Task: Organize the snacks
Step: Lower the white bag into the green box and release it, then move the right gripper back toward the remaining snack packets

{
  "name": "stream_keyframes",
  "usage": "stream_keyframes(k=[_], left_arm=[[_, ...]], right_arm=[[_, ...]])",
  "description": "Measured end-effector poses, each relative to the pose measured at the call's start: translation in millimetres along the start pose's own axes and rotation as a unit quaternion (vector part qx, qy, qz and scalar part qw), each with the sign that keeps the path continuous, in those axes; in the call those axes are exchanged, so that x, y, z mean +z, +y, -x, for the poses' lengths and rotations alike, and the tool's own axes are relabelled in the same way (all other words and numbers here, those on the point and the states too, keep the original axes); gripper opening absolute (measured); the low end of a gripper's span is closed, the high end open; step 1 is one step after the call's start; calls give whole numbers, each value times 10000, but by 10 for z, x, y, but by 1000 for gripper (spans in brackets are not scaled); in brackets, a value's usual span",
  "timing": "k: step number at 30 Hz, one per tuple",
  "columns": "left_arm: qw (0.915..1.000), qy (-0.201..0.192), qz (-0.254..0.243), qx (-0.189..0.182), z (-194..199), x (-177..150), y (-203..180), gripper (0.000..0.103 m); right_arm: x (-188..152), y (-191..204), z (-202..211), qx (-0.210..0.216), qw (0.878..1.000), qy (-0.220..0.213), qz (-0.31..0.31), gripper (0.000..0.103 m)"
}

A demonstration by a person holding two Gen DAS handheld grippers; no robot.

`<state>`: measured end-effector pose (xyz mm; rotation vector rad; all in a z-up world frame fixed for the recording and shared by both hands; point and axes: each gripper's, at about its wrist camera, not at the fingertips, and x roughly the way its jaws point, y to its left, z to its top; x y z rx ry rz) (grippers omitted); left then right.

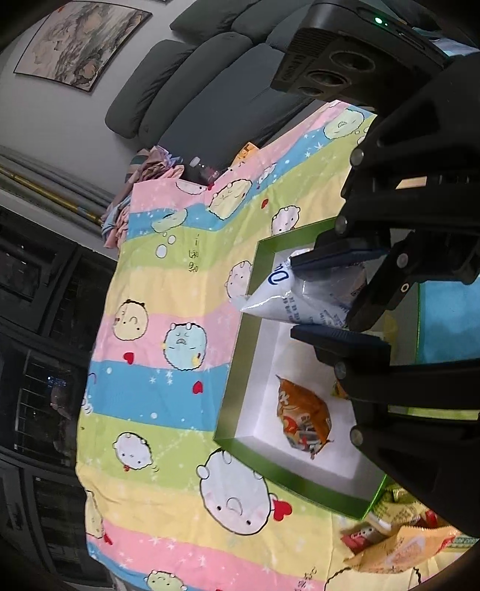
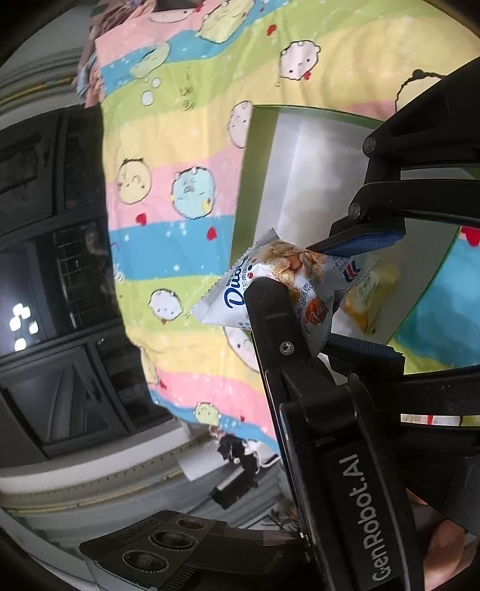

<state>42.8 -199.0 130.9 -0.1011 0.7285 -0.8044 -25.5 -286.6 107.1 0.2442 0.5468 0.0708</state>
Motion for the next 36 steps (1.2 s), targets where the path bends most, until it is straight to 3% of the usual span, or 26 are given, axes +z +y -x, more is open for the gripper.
stream_keyframes(k=[11, 14, 17, 19, 24, 31, 36], left_arm=[[9998, 116, 152, -22, -103, -45, 66, 31], [9998, 119, 167, -2, -114, -46, 66, 35], [9997, 121, 194, 10, -108, -47, 65, 56], [9997, 102, 217, 10, -95, -48, 74, 87], [9990, -35, 433, 143, 9, -33, 168, 103], [9968, -357, 429, 571, 254, 6, 241, 103], [9933, -539, 476, 905, 449, -17, 321, 103]], right_arm=[[-48, -54, -95, -53, 9997, 233, -100, 43], [-49, -51, -101, -103, 9996, 243, -107, 43], [-55, -43, -108, -108, 9995, 258, -147, 43], [-57, -41, -112, -114, 9995, 265, -151, 44], [-47, -30, -98, -268, 9993, 247, -117, 49], [0, 75, 29, -415, 9991, 76, 45, 59], [43, 181, 173, -461, 9986, -144, 192, 76]])
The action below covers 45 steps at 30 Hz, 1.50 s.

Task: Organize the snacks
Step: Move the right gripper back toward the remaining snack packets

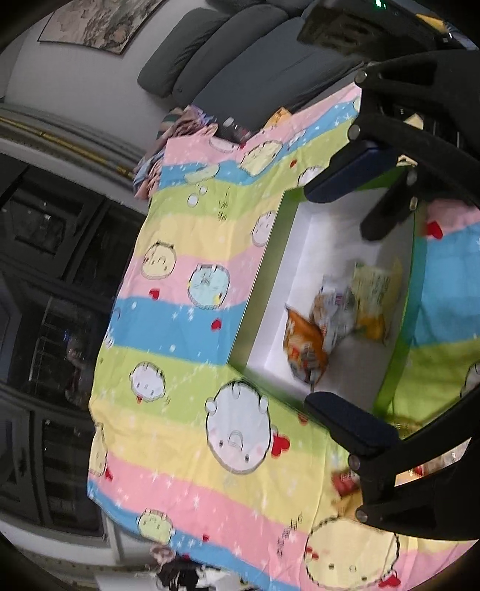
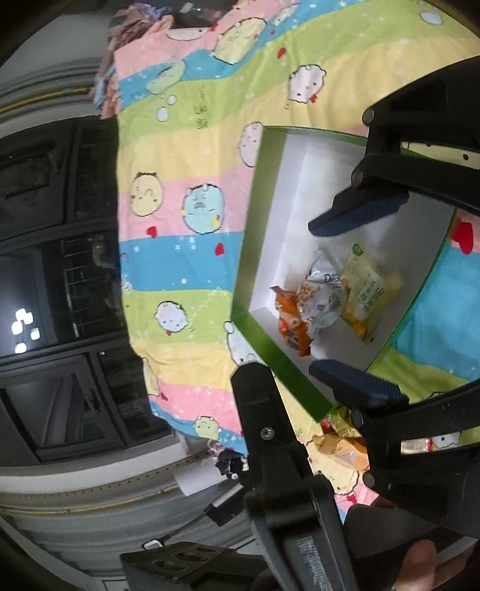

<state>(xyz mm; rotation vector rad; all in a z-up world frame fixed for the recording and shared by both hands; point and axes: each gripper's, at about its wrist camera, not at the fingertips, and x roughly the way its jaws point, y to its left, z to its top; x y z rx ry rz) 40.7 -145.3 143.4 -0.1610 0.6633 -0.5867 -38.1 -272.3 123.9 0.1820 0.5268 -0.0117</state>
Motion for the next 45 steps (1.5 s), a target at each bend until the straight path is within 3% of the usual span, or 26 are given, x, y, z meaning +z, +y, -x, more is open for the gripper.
stream_keyframes(k=[6, 17, 24, 27, 32, 40, 45], left_arm=[[9995, -124, 68, 293, 185, -9, 161, 103], [9967, -172, 527, 601, 522, -120, 487, 103], [9923, -270, 835, 878, 899, -207, 809, 103], [9884, -304, 987, 1111, 1042, -301, 980, 103], [9840, -39, 1268, 1254, 1110, -541, 1218, 103], [9745, 644, 1960, 880, 956, -1029, 1381, 103], [9659, 1052, 2328, 415, 745, -1228, 1341, 102]], right_arm=[[57, 105, 156, -28, 9996, -255, 131, 86], [56, 184, 233, 244, 9993, -268, 95, 87], [-3, 298, 171, 1201, 9926, 139, -98, 87], [-57, 432, 141, 1317, 9909, 267, 66, 87], [-180, 677, 35, 1391, 9868, 615, 549, 87], [-463, 865, -312, 1850, 9668, 1454, 999, 87], [-635, 880, -517, 1831, 9593, 1878, 1050, 87]])
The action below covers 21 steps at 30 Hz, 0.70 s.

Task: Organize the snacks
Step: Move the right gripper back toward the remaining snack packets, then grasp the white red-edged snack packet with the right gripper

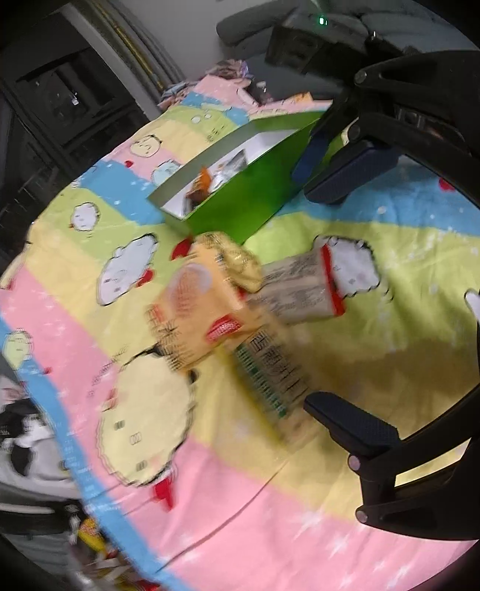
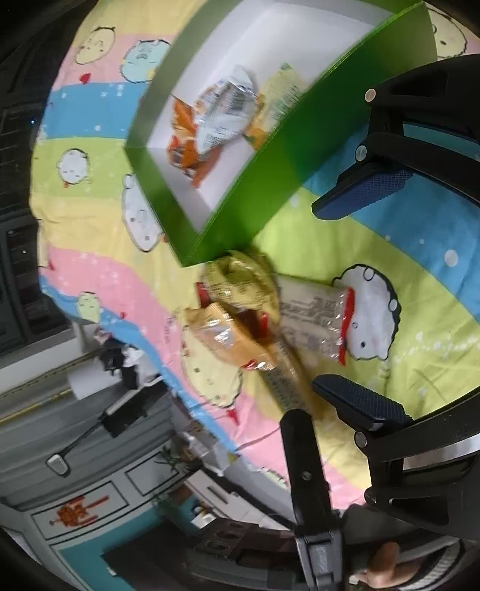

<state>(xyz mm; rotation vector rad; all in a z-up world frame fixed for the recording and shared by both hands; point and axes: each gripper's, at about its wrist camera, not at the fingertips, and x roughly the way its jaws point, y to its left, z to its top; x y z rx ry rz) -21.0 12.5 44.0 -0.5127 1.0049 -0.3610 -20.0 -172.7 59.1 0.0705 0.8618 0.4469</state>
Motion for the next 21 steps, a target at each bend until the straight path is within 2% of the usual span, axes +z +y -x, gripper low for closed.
stream_keyframes(k=[3, 9, 16, 21], left_arm=[[9996, 183, 109, -211, -105, -38, -41, 102], [9986, 361, 65, -381, -262, -39, -139, 100], [9983, 476, 97, -309, -451, -22, -94, 83], [9992, 357, -18, -194, -494, 6, -86, 75]], right_arm=[[-43, -30, -95, 50, 9999, 149, -31, 87], [-82, -87, -227, 262, 9991, 297, -168, 81], [-114, -119, -340, 545, 9973, 329, -369, 76], [-100, -85, -427, 600, 9970, 291, -383, 69]])
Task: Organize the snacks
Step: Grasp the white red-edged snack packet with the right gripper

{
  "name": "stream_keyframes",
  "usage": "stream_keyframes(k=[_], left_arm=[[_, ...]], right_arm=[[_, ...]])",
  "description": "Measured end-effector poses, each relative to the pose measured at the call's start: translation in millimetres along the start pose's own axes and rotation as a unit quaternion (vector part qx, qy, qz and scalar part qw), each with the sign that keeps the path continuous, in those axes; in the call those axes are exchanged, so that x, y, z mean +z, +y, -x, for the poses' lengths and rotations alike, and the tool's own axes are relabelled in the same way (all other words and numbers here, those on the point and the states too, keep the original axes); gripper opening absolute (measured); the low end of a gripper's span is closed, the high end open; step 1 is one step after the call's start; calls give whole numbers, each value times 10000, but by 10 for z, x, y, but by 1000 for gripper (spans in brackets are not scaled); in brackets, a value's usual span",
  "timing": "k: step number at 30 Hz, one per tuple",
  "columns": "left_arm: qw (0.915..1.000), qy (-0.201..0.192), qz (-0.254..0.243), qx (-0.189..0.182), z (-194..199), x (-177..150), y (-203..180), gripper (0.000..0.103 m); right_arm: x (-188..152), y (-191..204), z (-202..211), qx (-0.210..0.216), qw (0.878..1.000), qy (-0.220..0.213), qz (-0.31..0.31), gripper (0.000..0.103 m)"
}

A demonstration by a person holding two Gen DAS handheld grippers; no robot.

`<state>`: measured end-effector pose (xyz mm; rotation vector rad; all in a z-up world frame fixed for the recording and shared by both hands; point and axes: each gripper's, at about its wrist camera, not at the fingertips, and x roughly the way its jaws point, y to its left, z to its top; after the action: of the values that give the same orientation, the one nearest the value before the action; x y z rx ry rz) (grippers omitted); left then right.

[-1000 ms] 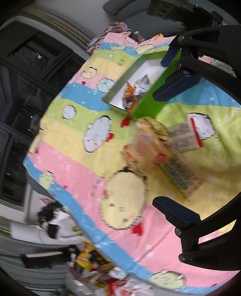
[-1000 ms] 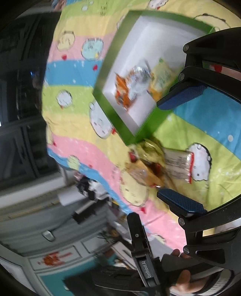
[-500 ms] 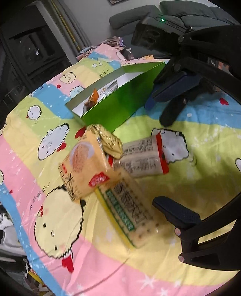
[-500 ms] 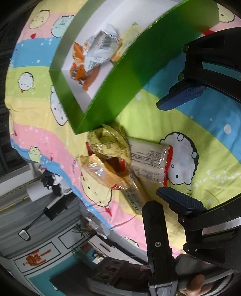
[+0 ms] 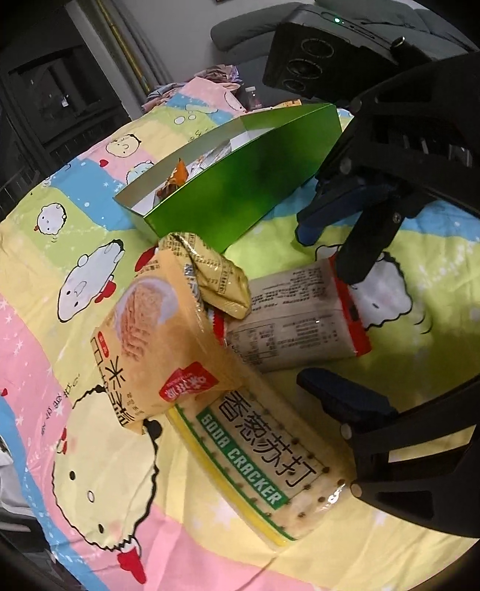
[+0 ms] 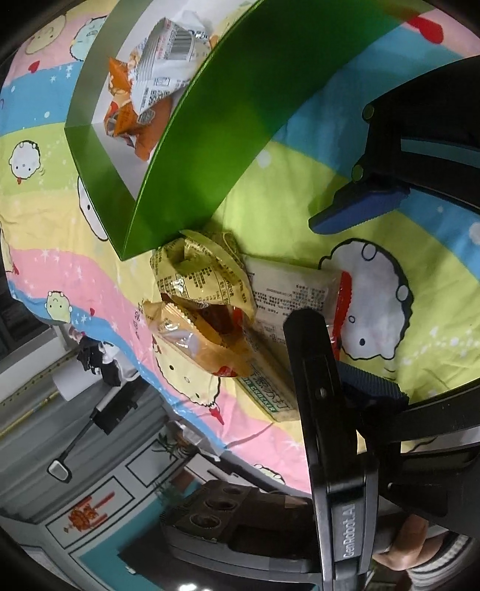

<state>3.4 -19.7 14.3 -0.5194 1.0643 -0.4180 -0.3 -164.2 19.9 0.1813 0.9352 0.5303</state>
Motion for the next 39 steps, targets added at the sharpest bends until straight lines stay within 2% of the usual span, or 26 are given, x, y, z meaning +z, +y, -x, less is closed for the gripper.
stream_keyframes(k=[4, 5, 9, 12, 16, 17, 18, 19, 21, 27, 33, 34, 35, 36, 37, 39], left_arm=[[10000, -48, 13, 2, -27, 5, 33, 61], [10000, -62, 28, 19, -36, 5, 44, 58], [9999, -102, 31, 31, -34, 6, 69, 49], [9998, -145, 114, 11, -25, 10, 121, 42], [9998, -218, 15, 35, -16, -14, 104, 41], [9997, -248, -16, 29, -4, -22, 105, 41], [9997, -252, -32, 48, -4, -25, 97, 34], [9997, -219, -68, 102, -8, -32, 100, 29], [9997, -206, -68, 59, 1, -48, 113, 27], [9997, -254, -22, 13, 106, -117, 103, 27], [9987, -493, -119, -89, 348, -161, -49, 27], [9983, -532, -149, -163, 385, -165, -80, 21], [9977, -567, -196, -300, 429, -165, -129, 15], [9974, -610, -290, -260, 458, -162, -185, 12], [9963, -693, -479, -142, 493, -157, -268, 12], [9959, -711, -515, -195, 510, -145, -321, 12]], right_arm=[[13, 17, -84, -15, 10000, 7, 13, 59], [19, 12, -99, -8, 10000, 16, 13, 53], [10, 26, -125, -169, 9999, -5, 37, 37], [6, -26, -125, -179, 9998, -7, -80, 32], [-9, -40, -118, -204, 9998, -25, -76, 30], [-12, -47, -109, -189, 9998, -38, -100, 28], [-15, -55, -94, -190, 9997, -61, -134, 22], [-17, -60, -66, -204, 9996, -118, -162, 21], [-16, -60, -4, -189, 9996, -172, -148, 21], [-48, 20, 61, -207, 9996, -162, -68, 20], [-33, 291, 358, -323, 9976, -523, 317, 20], [-29, 320, 393, -319, 9973, -561, 357, 20], [-31, 351, 422, -177, 9976, -551, 388, 14], [-41, 376, 429, -106, 9977, -540, 392, 13], [-59, 423, 425, -137, 9975, -544, 435, 12], [-83, 485, 399, -328, 9966, -568, 504, 12]])
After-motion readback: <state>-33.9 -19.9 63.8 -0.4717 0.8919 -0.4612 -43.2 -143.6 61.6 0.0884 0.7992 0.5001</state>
